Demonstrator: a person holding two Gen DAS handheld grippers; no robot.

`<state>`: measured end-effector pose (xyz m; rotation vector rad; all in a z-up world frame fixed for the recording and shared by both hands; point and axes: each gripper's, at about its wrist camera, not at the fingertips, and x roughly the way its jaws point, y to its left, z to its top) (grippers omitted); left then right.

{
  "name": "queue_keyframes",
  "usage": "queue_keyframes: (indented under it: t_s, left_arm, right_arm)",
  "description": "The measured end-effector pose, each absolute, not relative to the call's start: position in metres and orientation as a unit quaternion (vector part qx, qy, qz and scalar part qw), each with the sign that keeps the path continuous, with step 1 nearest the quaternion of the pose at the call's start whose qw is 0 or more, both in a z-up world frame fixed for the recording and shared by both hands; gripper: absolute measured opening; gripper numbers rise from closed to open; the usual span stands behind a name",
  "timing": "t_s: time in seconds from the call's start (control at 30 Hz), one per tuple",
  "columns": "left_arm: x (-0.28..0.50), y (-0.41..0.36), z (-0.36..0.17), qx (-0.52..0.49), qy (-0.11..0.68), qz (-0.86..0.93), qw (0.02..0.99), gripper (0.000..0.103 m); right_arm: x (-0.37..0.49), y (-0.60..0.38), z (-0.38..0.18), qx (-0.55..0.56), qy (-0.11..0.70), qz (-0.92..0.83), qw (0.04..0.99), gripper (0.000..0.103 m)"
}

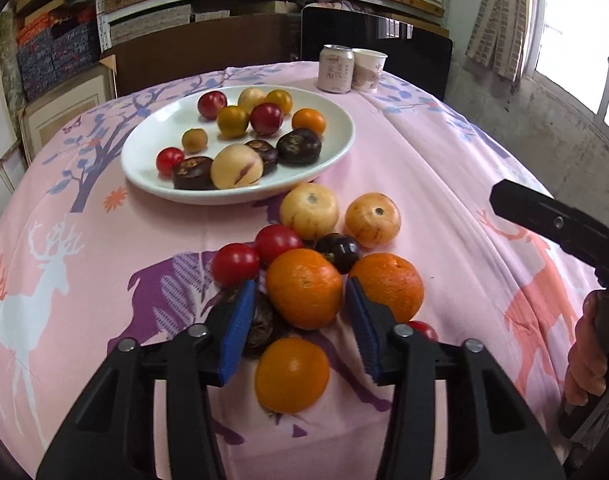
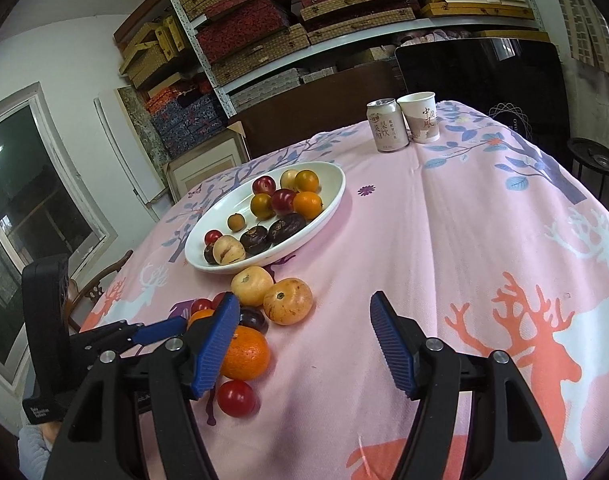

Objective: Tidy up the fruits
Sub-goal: 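Grasp an orange with the left tool while the right tool grasps another orange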

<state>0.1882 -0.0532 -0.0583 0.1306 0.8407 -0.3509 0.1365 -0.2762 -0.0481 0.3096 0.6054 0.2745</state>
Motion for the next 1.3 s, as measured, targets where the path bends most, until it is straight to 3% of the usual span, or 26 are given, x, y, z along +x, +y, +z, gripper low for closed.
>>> queue_keyframes:
  t_s: [0.07, 0.13, 0.77, 1.3]
  left_arm:
    - [0.19, -0.058, -0.058, 0.065, 0.403, -0.172, 0.897, 0.045]
    - [0.191, -0.059, -0.057, 0.054, 0.407, -0.182, 0.894, 0.037]
    - [0.198, -0.049, -0.064, 0.019, 0.438, -0.206, 0.875, 0.04]
    - [0.185, -0.007, -0.035, -0.023, 0.378, -0.127, 0.917, 0.04]
  right_arm:
    - [0.137, -0.277, -0.048, 0.151, 0.296, 0.133, 0.934, 0.069]
    - [0.138, -0.278, -0.049, 0.153, 0.296, 0.13, 0.934, 0.069]
    - [0.141, -0.272, -0.053, 0.142, 0.311, 0.131, 0.931, 0.069]
    - [0.154, -0.213, -0.072, 0.043, 0.369, 0.175, 0.912, 0.069]
